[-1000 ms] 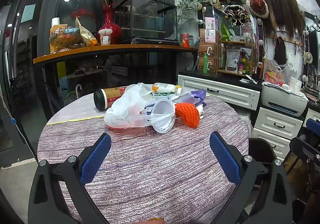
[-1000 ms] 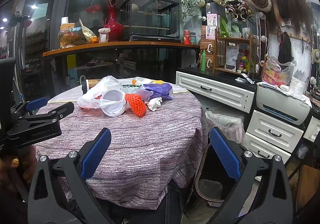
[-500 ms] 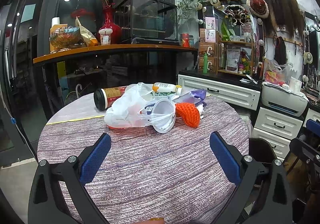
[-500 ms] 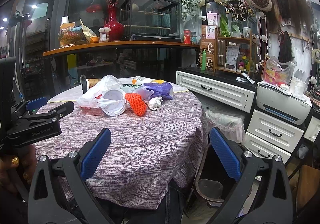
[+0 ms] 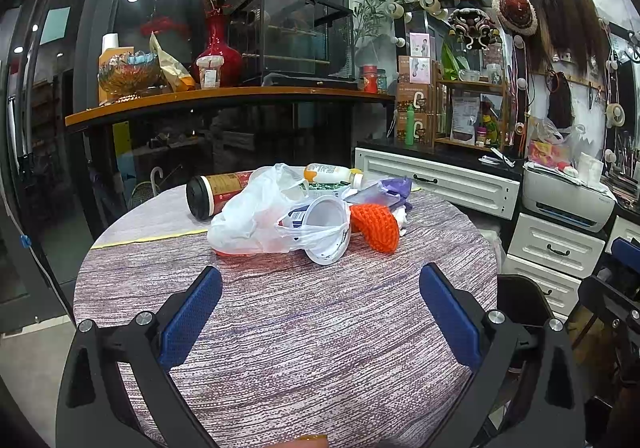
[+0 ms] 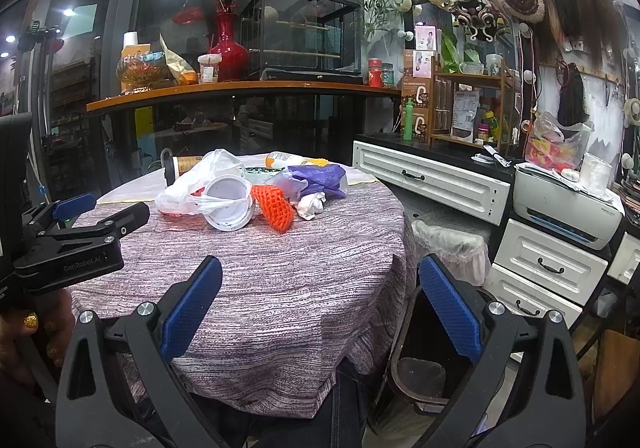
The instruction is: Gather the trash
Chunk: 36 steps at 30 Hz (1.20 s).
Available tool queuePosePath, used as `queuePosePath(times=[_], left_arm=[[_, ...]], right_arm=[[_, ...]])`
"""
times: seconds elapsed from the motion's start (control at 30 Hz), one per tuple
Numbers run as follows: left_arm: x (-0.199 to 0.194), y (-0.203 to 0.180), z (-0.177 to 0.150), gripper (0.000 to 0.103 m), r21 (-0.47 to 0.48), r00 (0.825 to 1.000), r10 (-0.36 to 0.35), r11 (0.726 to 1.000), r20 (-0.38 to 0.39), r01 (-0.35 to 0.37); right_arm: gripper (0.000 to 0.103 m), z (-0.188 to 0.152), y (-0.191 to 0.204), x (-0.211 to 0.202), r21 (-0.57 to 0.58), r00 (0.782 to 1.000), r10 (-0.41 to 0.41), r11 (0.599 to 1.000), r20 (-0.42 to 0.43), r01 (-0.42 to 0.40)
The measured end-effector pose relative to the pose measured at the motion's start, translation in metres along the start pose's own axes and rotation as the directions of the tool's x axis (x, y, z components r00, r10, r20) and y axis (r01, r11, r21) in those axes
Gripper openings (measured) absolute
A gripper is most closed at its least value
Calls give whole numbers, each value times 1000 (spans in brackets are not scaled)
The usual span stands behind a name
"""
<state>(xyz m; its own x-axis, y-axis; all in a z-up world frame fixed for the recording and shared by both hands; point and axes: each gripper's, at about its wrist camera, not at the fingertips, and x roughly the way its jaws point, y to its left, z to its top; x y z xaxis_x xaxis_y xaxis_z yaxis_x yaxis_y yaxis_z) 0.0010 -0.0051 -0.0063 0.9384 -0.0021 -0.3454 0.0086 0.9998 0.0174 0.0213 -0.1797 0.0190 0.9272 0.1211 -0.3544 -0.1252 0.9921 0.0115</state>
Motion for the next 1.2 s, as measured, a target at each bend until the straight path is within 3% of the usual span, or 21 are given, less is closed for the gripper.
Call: queuePosePath(times=[1.2], left_arm=[[0,-1,0,98,-1,1000,1,1000,-1,-1]], right_arm=[[98,0,1,6,0,1000,-1,1000,-3,1]])
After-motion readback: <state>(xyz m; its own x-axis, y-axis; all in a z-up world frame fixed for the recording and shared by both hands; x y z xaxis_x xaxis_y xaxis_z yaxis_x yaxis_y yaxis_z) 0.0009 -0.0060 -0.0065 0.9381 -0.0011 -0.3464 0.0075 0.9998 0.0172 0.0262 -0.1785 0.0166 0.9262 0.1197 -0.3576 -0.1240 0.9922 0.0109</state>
